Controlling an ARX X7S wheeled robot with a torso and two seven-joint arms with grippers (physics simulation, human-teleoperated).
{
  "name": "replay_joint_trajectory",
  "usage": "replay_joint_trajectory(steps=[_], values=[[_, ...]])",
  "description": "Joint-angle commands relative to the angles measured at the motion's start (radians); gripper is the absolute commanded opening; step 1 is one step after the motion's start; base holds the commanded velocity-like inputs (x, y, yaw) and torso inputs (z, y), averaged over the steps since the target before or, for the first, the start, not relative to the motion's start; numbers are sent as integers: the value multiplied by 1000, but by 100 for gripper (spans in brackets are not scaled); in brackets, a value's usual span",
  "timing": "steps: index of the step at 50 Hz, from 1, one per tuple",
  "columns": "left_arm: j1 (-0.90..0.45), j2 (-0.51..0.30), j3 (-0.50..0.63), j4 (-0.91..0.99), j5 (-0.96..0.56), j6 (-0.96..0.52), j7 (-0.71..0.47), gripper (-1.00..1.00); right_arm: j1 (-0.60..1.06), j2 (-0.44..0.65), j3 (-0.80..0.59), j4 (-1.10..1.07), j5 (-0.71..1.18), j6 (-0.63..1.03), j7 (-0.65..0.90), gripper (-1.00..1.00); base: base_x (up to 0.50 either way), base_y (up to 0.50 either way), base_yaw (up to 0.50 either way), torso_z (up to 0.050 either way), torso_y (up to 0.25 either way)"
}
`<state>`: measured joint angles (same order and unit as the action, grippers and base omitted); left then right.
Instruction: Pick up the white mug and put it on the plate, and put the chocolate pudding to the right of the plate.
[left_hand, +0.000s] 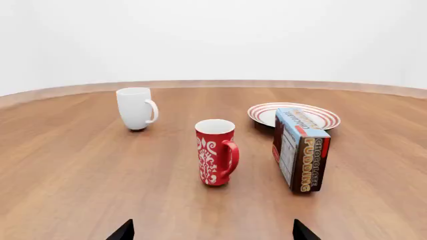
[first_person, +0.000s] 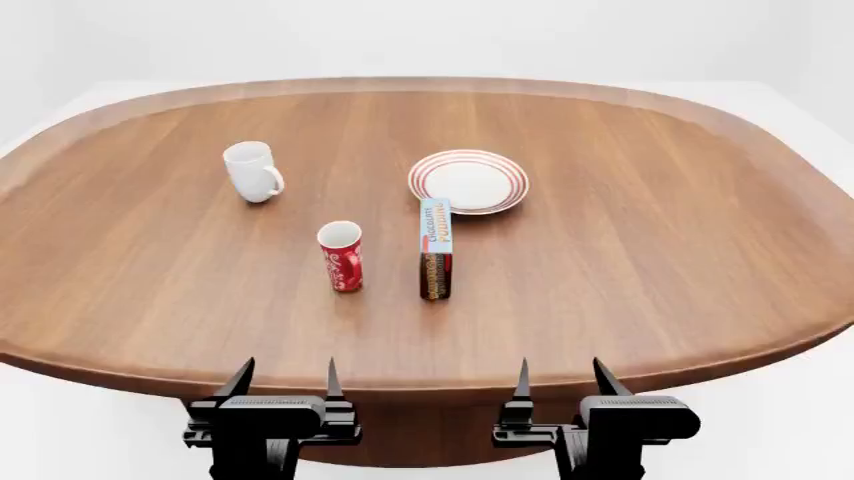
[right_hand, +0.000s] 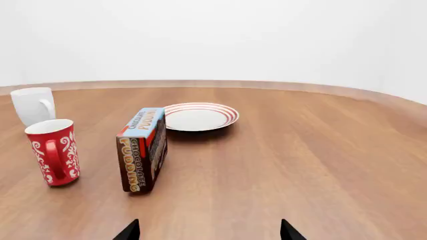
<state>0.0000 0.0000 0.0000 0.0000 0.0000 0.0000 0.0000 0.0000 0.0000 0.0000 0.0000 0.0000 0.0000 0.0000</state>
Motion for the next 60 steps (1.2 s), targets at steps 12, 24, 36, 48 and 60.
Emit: replay_joint_trajectory(steps=[12, 24, 36, 48, 60], values=[[-8, -48, 52, -16, -44, -2, -56, 100, 0, 47, -59, 0, 53, 2, 54, 100, 0, 0, 0, 0, 0], [-12, -41, 45, -14, -20, -15, -62, 100, -3, 41, -52, -2, 49, 4, 44, 100, 0, 0, 0, 0, 0], [-11, -61, 73, 25, -42, -39, -88, 100, -2, 63, -72, -15, 74, 13, 71, 100, 0, 0, 0, 0, 0], [13, -135, -49, 498, -98, -216, -163, 100, 36, 119, 56, -397, 160, 104, 154, 100, 0, 0, 0, 0, 0], [39, -202, -279, 882, -162, -283, -237, 100, 88, 175, 300, -692, 316, -19, 205, 100, 0, 0, 0, 0, 0]])
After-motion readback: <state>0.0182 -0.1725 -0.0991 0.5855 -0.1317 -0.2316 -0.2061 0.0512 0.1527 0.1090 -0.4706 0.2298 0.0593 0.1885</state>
